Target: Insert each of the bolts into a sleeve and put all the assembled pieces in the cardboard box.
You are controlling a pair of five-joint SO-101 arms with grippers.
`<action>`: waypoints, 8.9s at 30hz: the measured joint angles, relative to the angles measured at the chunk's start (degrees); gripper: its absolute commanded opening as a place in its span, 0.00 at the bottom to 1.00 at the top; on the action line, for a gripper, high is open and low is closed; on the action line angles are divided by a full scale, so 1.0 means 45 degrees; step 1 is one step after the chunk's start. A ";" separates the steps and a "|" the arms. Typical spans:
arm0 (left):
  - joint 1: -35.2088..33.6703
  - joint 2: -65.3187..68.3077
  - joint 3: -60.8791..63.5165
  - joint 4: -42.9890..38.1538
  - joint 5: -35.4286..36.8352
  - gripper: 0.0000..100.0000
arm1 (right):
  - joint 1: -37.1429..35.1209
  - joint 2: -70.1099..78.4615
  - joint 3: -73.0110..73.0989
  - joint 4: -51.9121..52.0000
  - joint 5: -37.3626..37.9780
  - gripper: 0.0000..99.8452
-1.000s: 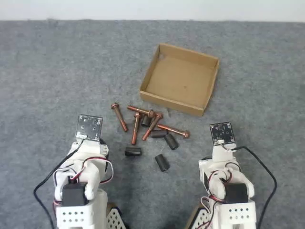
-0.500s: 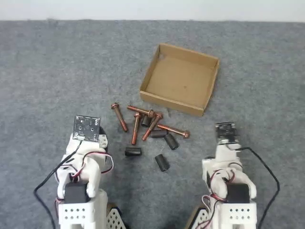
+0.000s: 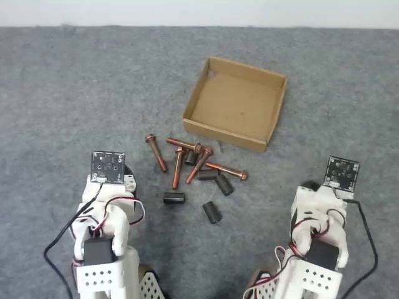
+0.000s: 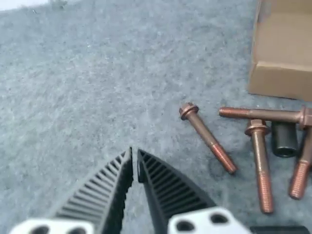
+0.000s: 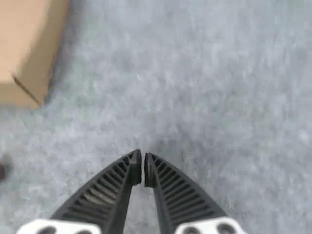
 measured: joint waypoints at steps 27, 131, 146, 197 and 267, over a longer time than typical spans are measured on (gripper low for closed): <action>0.0000 0.0000 0.0000 0.0078 0.0000 0.01 | -0.7443 0.6935 -0.5177 -0.1231 0.0781 0.05; 0.0000 0.0000 0.0000 0.0469 0.0000 0.01 | -0.2071 1.9927 -1.0784 0.1407 -0.0508 0.17; -0.0059 0.0000 0.0000 0.0469 0.0000 0.01 | -0.2442 1.8383 -0.9807 0.0957 -0.0508 0.17; -0.0469 0.0000 -0.1836 0.1348 0.0000 0.01 | -0.2227 2.1939 -1.1429 0.0020 0.0781 0.01; 0.2129 2.7683 -1.8168 0.1270 0.7853 0.06 | -0.2247 2.1939 -1.1429 -0.0020 0.0781 0.01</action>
